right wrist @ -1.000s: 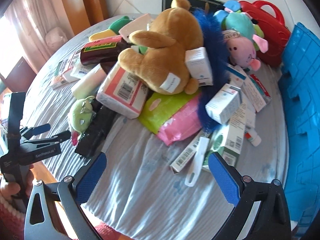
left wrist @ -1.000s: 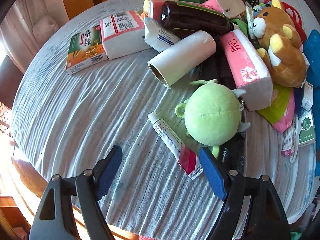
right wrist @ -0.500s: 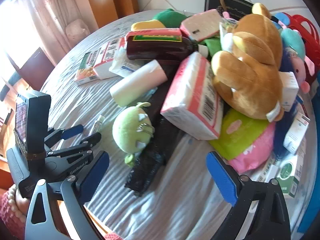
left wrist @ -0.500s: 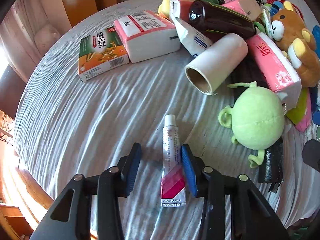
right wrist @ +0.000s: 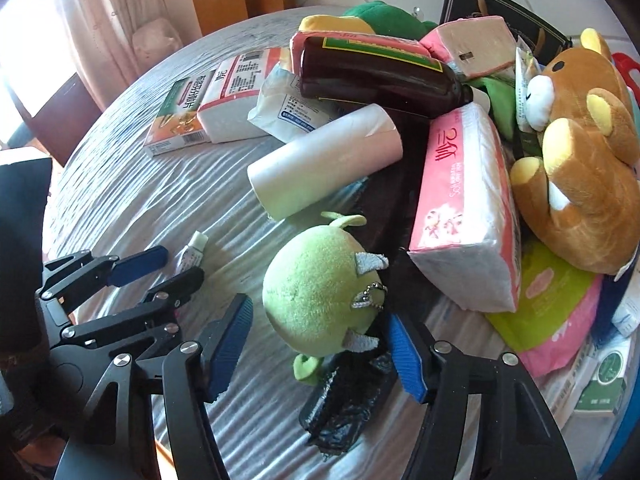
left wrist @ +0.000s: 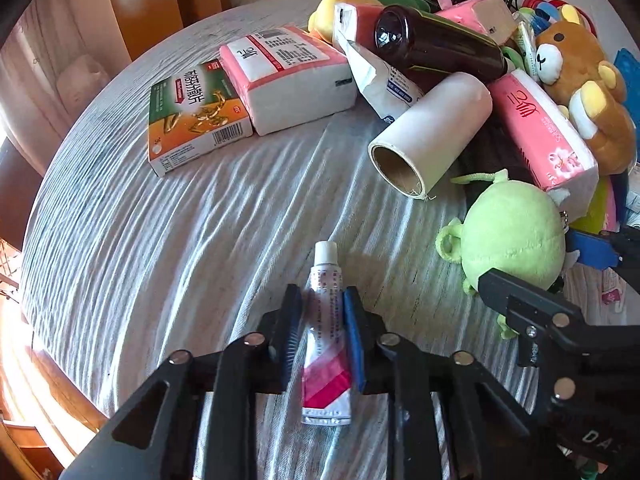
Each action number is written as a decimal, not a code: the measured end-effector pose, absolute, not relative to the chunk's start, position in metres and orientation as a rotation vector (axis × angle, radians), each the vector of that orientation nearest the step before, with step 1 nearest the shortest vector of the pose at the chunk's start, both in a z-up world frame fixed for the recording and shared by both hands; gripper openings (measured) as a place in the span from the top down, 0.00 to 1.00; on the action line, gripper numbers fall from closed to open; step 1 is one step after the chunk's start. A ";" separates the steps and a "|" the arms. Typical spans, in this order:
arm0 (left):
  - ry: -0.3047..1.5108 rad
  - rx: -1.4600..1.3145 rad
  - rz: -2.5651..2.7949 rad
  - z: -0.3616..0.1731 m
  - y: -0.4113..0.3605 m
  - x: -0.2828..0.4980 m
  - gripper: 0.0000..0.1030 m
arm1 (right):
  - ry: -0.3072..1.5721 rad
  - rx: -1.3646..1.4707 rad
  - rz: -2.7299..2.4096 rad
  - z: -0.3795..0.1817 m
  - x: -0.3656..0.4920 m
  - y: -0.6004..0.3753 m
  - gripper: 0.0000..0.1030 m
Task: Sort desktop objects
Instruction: 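Grasp the white-pink ointment tube with the left tool while the right tool grasps the green round plush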
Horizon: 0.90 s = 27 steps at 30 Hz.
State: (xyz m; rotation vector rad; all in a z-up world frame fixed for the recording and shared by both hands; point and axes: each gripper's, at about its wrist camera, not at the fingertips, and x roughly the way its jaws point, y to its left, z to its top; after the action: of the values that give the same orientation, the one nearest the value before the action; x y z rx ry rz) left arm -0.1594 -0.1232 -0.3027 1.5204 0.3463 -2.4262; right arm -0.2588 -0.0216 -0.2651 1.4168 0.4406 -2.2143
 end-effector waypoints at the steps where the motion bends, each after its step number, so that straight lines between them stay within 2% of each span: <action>1: 0.353 1.524 -2.426 -0.303 -0.124 -0.159 0.83 | 0.437 1.420 -2.212 -0.268 -0.260 -0.023 0.39; 2: 0.353 1.526 -2.427 -0.302 -0.125 -0.157 0.83 | 0.436 1.421 -2.209 -0.270 -0.260 -0.025 0.47; 6: 0.346 1.506 -2.434 -0.291 -0.125 -0.160 0.83 | 0.409 1.418 -2.207 -0.270 -0.259 -0.026 0.50; 15: 0.308 1.360 -2.521 -0.221 -0.113 -0.164 0.83 | 0.329 1.298 -2.238 -0.210 -0.250 -0.008 0.51; 27: 0.223 1.172 -2.709 -0.126 -0.040 -0.179 0.83 | 0.276 1.067 -2.450 -0.100 -0.243 0.070 0.51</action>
State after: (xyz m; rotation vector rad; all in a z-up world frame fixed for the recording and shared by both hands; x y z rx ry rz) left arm -0.1789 -0.0396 -0.1261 1.1724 0.2231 -2.7091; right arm -0.2428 0.0700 -0.1000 1.0674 0.2756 -2.4497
